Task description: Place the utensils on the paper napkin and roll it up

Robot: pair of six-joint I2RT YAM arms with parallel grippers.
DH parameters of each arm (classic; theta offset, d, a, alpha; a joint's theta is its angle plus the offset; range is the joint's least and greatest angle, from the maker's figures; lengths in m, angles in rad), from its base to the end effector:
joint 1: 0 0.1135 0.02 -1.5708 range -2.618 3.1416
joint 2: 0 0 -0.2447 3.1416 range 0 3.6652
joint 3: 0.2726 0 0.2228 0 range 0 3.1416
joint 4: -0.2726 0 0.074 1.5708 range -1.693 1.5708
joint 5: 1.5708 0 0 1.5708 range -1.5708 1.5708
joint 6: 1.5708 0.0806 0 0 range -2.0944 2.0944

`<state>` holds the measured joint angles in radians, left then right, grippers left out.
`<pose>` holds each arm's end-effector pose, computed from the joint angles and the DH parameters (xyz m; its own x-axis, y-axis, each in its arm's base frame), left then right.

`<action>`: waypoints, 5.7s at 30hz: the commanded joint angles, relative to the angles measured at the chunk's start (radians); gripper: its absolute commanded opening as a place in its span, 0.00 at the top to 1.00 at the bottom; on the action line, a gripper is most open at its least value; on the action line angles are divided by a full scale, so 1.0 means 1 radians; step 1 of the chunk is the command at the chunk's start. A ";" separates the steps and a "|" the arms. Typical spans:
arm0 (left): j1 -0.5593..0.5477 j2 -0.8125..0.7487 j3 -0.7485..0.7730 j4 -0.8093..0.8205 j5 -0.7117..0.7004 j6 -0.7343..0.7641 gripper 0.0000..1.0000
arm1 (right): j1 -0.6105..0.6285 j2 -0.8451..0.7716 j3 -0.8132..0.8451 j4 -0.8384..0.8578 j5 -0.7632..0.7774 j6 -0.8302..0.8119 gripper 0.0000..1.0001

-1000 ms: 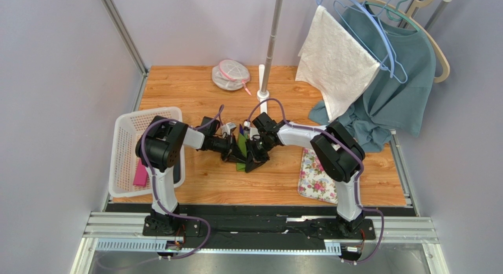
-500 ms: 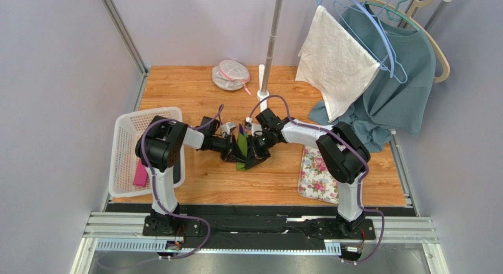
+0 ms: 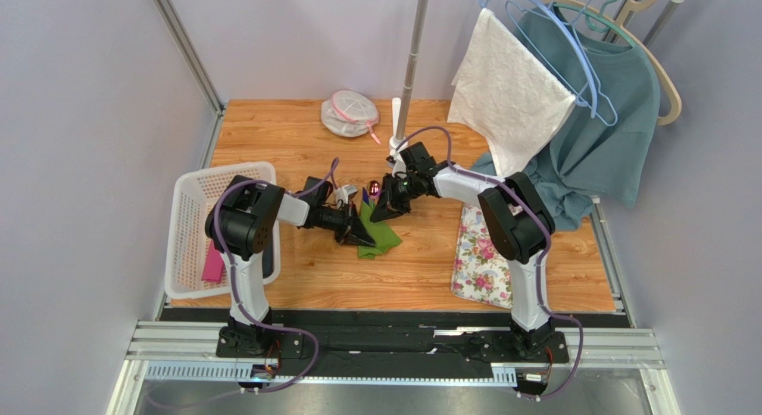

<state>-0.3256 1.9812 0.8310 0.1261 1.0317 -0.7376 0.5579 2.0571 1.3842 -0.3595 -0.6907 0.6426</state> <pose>0.2810 -0.1679 0.0679 -0.9937 -0.0289 0.1083 -0.1099 0.4381 -0.8922 0.3201 0.2603 0.1261 -0.9937 -0.0756 -0.0827 -0.1120 0.6574 0.7451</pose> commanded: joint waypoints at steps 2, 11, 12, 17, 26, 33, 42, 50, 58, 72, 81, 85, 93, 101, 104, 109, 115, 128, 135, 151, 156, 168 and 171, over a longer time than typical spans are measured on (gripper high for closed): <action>0.016 0.031 -0.012 0.061 -0.114 0.030 1.00 | 0.019 0.066 0.047 0.094 0.011 0.081 0.89; 0.005 -0.073 -0.026 0.078 -0.084 0.066 0.98 | 0.017 0.152 0.032 0.007 0.092 0.011 0.91; -0.003 -0.105 -0.027 0.063 -0.082 0.072 0.97 | 0.017 0.165 0.033 -0.001 0.105 -0.004 0.92; -0.010 -0.226 -0.017 -0.023 -0.071 0.147 0.86 | 0.019 0.175 0.032 -0.009 0.120 -0.043 0.93; -0.029 -0.220 0.016 -0.281 -0.074 0.276 0.89 | 0.017 0.179 0.059 -0.036 0.131 -0.080 0.94; -0.030 -0.104 0.051 -0.399 -0.182 0.337 0.96 | 0.019 0.187 0.079 -0.061 0.141 -0.106 0.94; -0.027 -0.012 0.085 -0.439 -0.219 0.343 1.00 | 0.004 0.124 0.183 -0.140 0.132 -0.127 0.81; -0.027 -0.024 0.083 -0.427 -0.219 0.348 1.00 | -0.012 0.066 0.288 -0.240 0.175 -0.138 0.54; -0.029 -0.024 0.089 -0.427 -0.219 0.346 1.00 | 0.026 0.143 0.377 -0.351 0.276 -0.169 0.53; -0.029 -0.030 0.091 -0.413 -0.225 0.346 1.00 | 0.082 0.236 0.377 -0.371 0.350 -0.175 0.58; -0.029 -0.033 0.094 -0.410 -0.234 0.345 1.00 | 0.086 0.273 0.371 -0.384 0.330 -0.156 0.98; -0.029 -0.044 0.097 -0.392 -0.225 0.337 1.00 | 0.053 0.258 0.345 -0.339 0.255 -0.136 1.00; -0.027 -0.191 0.132 -0.342 -0.203 0.322 0.80 | -0.007 0.172 0.268 -0.122 0.060 -0.089 1.00; -0.023 -0.403 0.180 -0.474 -0.251 0.408 0.37 | -0.026 0.106 0.217 -0.032 0.002 -0.084 1.00; -0.006 -0.478 0.212 -0.526 -0.298 0.458 0.27 | -0.026 0.081 0.199 -0.006 -0.018 -0.083 1.00; 0.054 -0.559 0.278 -0.583 -0.384 0.503 0.20 | -0.027 0.052 0.190 0.021 -0.030 -0.092 1.00; 0.097 -0.648 0.310 -0.565 -0.453 0.573 0.18 | -0.026 0.037 0.182 0.017 -0.044 -0.110 1.00; 0.216 -0.768 0.283 -0.481 -0.372 0.463 0.01 | -0.026 -0.046 0.231 -0.042 -0.081 -0.193 1.00; 0.227 -0.898 0.186 -0.301 -0.381 0.493 0.01 | -0.026 -0.126 0.272 -0.110 -0.108 -0.261 1.00; 0.352 -1.166 -0.073 0.131 0.041 0.221 0.01 | -0.023 -0.365 0.490 -0.302 -0.296 -0.386 1.00; 0.330 -1.249 -0.132 0.351 0.071 0.147 0.03 | 0.000 -0.455 0.489 -0.296 -0.354 -0.394 1.00; 0.112 -1.294 -0.129 0.415 0.007 0.078 0.05 | 0.138 -0.641 0.429 -0.320 -0.325 -0.547 1.00; 0.067 -1.286 -0.112 0.443 -0.005 0.035 0.05 | 0.166 -0.667 0.417 -0.335 -0.303 -0.569 1.00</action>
<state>-0.2150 0.6910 0.6827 0.4797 1.0519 -0.6453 0.6926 1.4448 1.8103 -0.7021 -1.0176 0.1467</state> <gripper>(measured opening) 0.952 0.011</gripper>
